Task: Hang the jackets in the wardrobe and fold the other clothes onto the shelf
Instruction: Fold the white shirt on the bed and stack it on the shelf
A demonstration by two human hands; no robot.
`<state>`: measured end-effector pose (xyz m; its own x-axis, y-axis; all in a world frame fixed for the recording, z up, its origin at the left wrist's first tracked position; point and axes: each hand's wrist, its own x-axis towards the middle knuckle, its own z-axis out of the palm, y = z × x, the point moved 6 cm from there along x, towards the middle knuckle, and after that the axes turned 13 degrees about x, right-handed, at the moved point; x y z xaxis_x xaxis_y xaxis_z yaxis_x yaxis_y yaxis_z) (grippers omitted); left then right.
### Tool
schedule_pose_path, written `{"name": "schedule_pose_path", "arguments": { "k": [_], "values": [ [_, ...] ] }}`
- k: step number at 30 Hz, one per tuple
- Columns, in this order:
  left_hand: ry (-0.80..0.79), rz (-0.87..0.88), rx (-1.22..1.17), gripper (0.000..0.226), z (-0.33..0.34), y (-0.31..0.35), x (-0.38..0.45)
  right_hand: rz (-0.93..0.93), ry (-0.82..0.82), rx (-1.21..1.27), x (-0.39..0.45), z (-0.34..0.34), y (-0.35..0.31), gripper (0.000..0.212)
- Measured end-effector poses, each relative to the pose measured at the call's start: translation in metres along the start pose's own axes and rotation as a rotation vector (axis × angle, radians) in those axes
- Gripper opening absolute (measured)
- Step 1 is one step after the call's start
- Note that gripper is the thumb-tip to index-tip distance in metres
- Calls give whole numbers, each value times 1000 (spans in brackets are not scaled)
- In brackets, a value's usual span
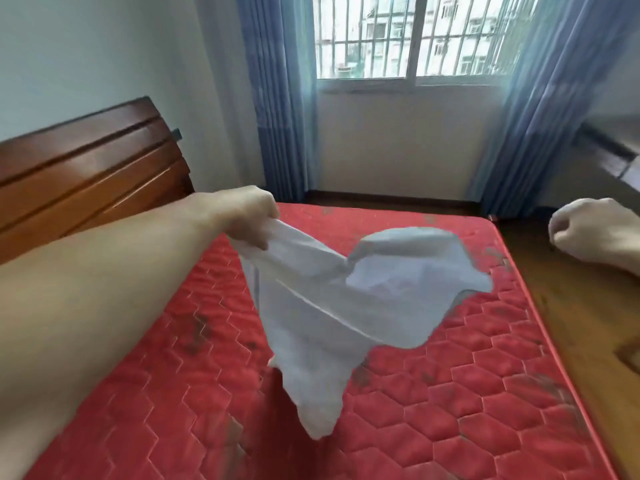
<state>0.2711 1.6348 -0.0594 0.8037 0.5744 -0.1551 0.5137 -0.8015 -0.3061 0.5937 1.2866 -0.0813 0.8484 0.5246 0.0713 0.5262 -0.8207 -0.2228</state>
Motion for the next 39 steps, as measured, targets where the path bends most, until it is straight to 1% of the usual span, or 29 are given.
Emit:
{"name": "schedule_pose_path", "arguments": {
  "k": [1,2,3,5,6,7,8,9,11,13,14,15,17,18,20,21,23,24,25,26,28,29,31,32,33,34,36,38,39],
  "values": [
    [-6,-8,-63,15,1,1,-15,1,11,11,-19,-9,1,24],
    [-3,-21,-188,12,2,6,-28,-21,18,45,-39,-13,-7,21],
    [9,-31,-336,13,1,15,-39,-43,-19,92,-59,-7,-18,18],
    [55,-24,-585,21,-5,45,-55,-162,-224,227,-109,30,-53,10],
    [71,-16,-682,23,-8,61,-60,-272,-353,288,-134,56,-78,36],
    [79,-8,-759,23,-10,77,-65,-358,-498,344,-160,82,-103,71],
    [88,0,-821,25,-13,90,-69,-407,-590,413,-180,105,-125,101],
    [95,0,-871,27,-15,98,-72,-429,-592,483,-194,119,-145,118],
    [86,-17,-970,22,-21,107,-78,-379,-488,698,-199,134,-169,129],
    [45,-24,-1091,15,-26,115,-84,-284,-466,923,-197,135,-179,133],
    [25,-34,-1161,14,-29,122,-87,-255,-483,1009,-192,134,-180,127],
    [11,-51,-1225,15,-32,129,-89,-246,-490,1051,-186,130,-177,107],
    [18,-88,-1326,16,-42,146,-88,-245,-433,1092,-172,109,-163,31],
    [32,-105,-1388,19,-50,154,-87,-212,-418,1141,-163,96,-153,7],
    [71,-122,-1587,26,-69,168,-87,-111,-429,1328,-144,69,-129,21],
    [79,-106,-1679,30,-79,175,-87,-37,-446,1475,-134,56,-117,21],
    [76,-52,-1734,36,-98,189,-89,87,-484,1729,-117,27,-96,12],
    [93,-21,-1713,34,-103,196,-88,114,-529,1807,-110,13,-91,16],
    [98,21,-1690,34,-106,204,-86,107,-591,1867,-105,-4,-88,26],
    [66,80,-1657,48,-107,215,-83,65,-667,1910,-103,-22,-88,32],
    [-75,205,-1540,82,-101,245,-76,-25,-818,2002,-102,-50,-88,31],
    [-136,254,-1459,87,-101,260,-74,-68,-864,2034,-101,-62,-87,27],
    [-238,323,-1311,76,-102,284,-69,-155,-831,2055,-95,-88,-82,18],
    [-266,336,-1245,63,-102,291,-65,-204,-783,2041,-88,-99,-77,15],
    [-253,344,-1174,49,-103,296,-58,-244,-745,2015,-81,-108,-71,15],
    [-196,337,-1108,44,-106,297,-50,-264,-707,1974,-73,-113,-63,20],
    [-57,278,-1055,41,-113,288,-30,-226,-585,1914,-47,-117,-37,36],
    [12,257,-1115,23,-119,277,-13,-184,-424,1828,-22,-117,-9,31],
    [40,260,-1165,21,-123,273,-7,-162,-354,1799,-9,-115,5,27]
  ]
}}
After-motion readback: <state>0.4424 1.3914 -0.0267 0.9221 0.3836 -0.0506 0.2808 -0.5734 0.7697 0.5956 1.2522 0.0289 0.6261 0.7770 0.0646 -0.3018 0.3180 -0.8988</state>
